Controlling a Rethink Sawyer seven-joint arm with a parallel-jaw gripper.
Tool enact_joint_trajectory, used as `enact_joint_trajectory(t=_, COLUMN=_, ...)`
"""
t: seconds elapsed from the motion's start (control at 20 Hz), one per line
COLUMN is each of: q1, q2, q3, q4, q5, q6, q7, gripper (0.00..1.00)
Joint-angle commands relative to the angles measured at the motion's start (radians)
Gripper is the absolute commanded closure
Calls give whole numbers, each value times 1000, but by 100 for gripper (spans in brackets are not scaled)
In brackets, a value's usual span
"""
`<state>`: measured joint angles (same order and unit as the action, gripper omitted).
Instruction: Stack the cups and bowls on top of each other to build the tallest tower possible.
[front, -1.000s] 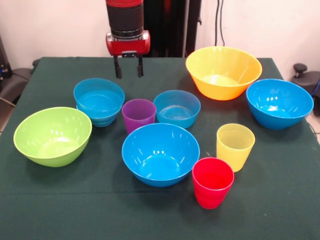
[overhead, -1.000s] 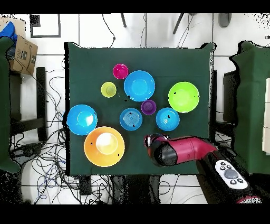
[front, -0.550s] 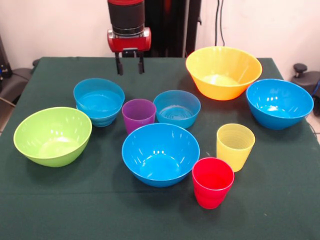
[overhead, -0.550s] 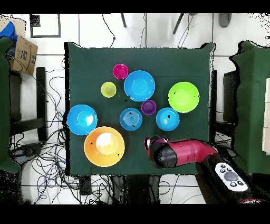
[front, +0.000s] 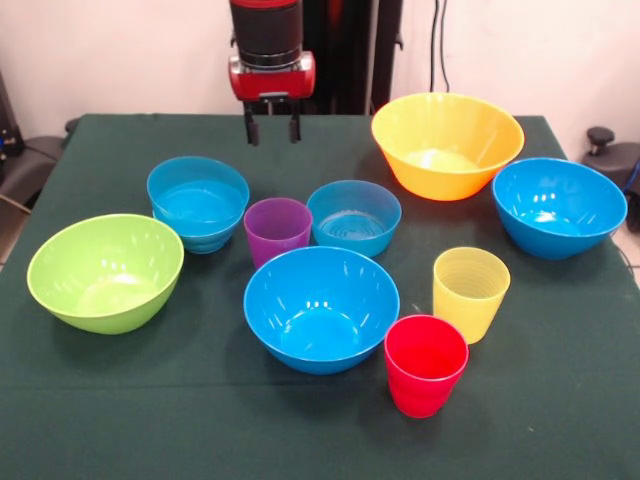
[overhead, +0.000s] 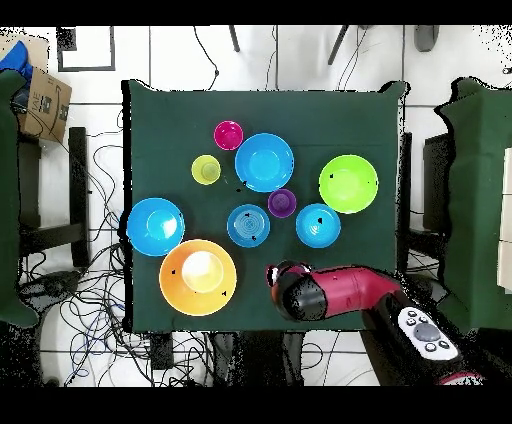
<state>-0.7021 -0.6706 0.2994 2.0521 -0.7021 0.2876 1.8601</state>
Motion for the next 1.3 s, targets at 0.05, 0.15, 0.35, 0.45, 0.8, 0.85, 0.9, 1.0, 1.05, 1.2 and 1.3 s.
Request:
enact_joint_trajectory(t=0.05, q1=80, q2=26, q3=-19, q4=33, q5=55, q6=-87, q7=186, gripper=0)
enact_joint_trajectory(t=0.15, q1=95, q2=32, q3=-31, q4=30, q5=65, q6=-97, q7=194, gripper=0)
enact_joint_trajectory(t=0.35, q1=122, q2=43, q3=-53, q4=21, q5=84, q6=-119, q7=201, gripper=0)
enact_joint_trajectory(t=0.45, q1=130, q2=48, q3=-60, q4=16, q5=94, q6=-126, q7=199, gripper=0)
enact_joint_trajectory(t=0.8, q1=130, q2=72, q3=-92, q4=-34, q5=103, q6=-137, q7=158, gripper=0)
enact_joint_trajectory(t=0.85, q1=126, q2=68, q3=-94, q4=-41, q5=104, q6=-128, q7=149, gripper=0)
enact_joint_trajectory(t=0.9, q1=120, q2=63, q3=-95, q4=-48, q5=104, q6=-118, q7=139, gripper=0)
enact_joint_trajectory(t=1.0, q1=109, q2=59, q3=-91, q4=-62, q5=108, q6=-98, q7=123, gripper=0)
enact_joint_trajectory(t=1.05, q1=103, q2=61, q3=-89, q4=-66, q5=119, q6=-80, q7=121, gripper=0)
enact_joint_trajectory(t=1.2, q1=99, q2=58, q3=-83, q4=-78, q5=143, q6=-46, q7=114, gripper=0)
enact_joint_trajectory(t=1.3, q1=101, q2=54, q3=-81, q4=-81, q5=155, q6=-34, q7=110, gripper=0)
